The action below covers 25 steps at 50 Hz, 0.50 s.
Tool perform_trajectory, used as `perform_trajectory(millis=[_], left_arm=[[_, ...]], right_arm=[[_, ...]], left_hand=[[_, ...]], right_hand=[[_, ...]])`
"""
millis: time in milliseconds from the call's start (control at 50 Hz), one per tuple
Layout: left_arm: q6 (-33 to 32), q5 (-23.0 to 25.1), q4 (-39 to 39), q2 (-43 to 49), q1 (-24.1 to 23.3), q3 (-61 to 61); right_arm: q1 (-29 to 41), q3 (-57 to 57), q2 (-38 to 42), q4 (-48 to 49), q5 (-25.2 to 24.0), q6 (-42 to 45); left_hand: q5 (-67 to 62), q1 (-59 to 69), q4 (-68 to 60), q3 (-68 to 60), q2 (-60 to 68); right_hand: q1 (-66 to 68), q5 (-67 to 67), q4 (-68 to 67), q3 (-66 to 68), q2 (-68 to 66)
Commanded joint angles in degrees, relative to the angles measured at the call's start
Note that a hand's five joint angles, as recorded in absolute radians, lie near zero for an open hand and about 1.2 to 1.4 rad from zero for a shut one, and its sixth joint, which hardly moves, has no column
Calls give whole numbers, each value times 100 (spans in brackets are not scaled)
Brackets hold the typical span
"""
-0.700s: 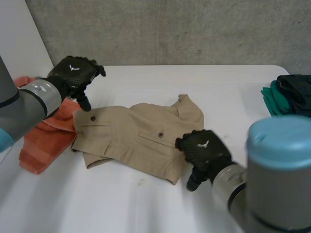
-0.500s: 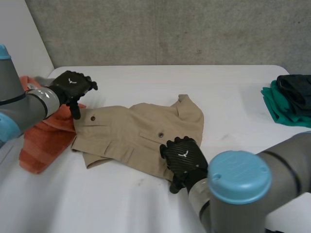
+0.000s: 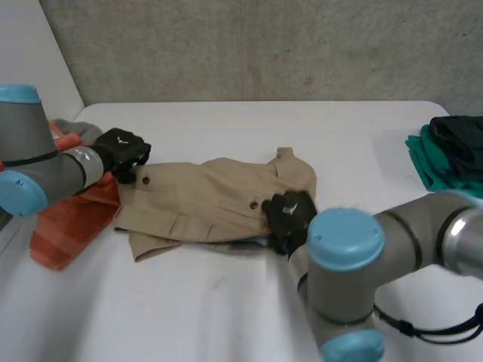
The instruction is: Fold the laundry.
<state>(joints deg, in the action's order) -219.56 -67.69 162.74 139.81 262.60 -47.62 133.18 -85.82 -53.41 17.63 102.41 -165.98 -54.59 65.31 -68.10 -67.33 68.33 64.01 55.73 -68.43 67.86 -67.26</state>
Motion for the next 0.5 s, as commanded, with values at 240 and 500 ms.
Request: perform_trajectory(millis=[240,500], left_arm=[[3690,-1763,54,-1526,-2148,-528],[4633,-2784,926,-323,-3953,-134]], right_arm=[[-2427,4262,1603,1083,-2277,770],[-3087,5874,3416,1779,-3235,136]], left_hand=[[-1541,1469,-1190,-1267,1167],[859,-930,1210,1132,-1233]], right_hand=[[1599,1427,-1157,1214,-1274],[1599,1427,-1157,1214,-1274]])
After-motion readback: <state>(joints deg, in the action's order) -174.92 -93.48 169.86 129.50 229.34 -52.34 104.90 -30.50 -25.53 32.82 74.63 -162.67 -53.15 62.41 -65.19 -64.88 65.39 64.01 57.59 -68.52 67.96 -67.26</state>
